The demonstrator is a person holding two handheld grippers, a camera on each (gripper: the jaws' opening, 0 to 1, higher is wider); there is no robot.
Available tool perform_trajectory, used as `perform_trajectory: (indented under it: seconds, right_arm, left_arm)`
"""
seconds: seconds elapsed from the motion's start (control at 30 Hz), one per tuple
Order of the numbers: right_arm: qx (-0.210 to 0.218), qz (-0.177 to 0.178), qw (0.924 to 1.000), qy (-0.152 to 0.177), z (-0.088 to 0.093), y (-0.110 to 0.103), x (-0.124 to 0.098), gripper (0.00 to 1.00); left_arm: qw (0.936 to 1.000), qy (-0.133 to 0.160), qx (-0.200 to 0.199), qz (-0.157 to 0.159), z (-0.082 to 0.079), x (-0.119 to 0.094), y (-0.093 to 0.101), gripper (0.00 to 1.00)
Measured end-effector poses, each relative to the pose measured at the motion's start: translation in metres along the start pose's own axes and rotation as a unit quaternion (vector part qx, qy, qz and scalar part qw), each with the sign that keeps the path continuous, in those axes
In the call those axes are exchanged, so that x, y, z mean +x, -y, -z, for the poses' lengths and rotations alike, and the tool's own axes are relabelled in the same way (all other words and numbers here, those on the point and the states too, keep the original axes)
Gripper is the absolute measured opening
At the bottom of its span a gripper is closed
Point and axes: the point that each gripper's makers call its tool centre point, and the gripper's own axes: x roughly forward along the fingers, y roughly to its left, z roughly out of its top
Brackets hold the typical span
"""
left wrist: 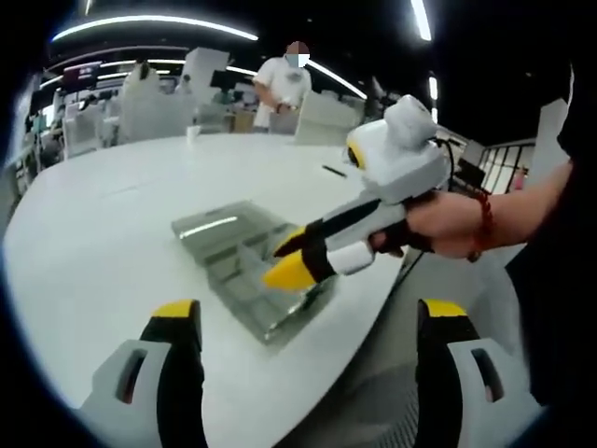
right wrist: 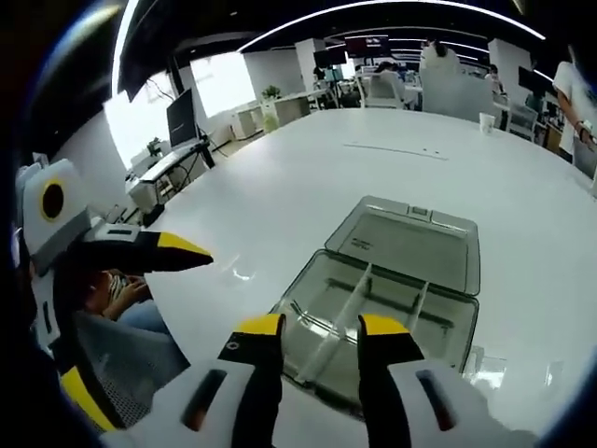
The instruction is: Insert the divider into the dual guide fixture by aligning both edges with the guide slots and pushing it downward to the bottom, including one-sided entry, uneven engagement, binding, and posture correction.
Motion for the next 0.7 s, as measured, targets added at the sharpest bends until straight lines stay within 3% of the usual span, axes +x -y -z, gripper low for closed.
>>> perform_trajectory:
  seconds: [0.3, 0.7]
  right_arm:
    - [-0.002, -0.003, 0.9994, 0.035, -0.009, 0.007, -0.016, 0.34]
    - [0.045, -0.004, 0.9955, 0.083, -0.019, 0.023, -0.044, 0.34]
  left_arm:
    - [1.0000, -0.008, 0.001, -0.005, -0.001, 0.006, 0.008, 0.94]
    - [0.9999, 0.004, -0.002, -0.011, -0.008, 0.010, 0.026, 0.94]
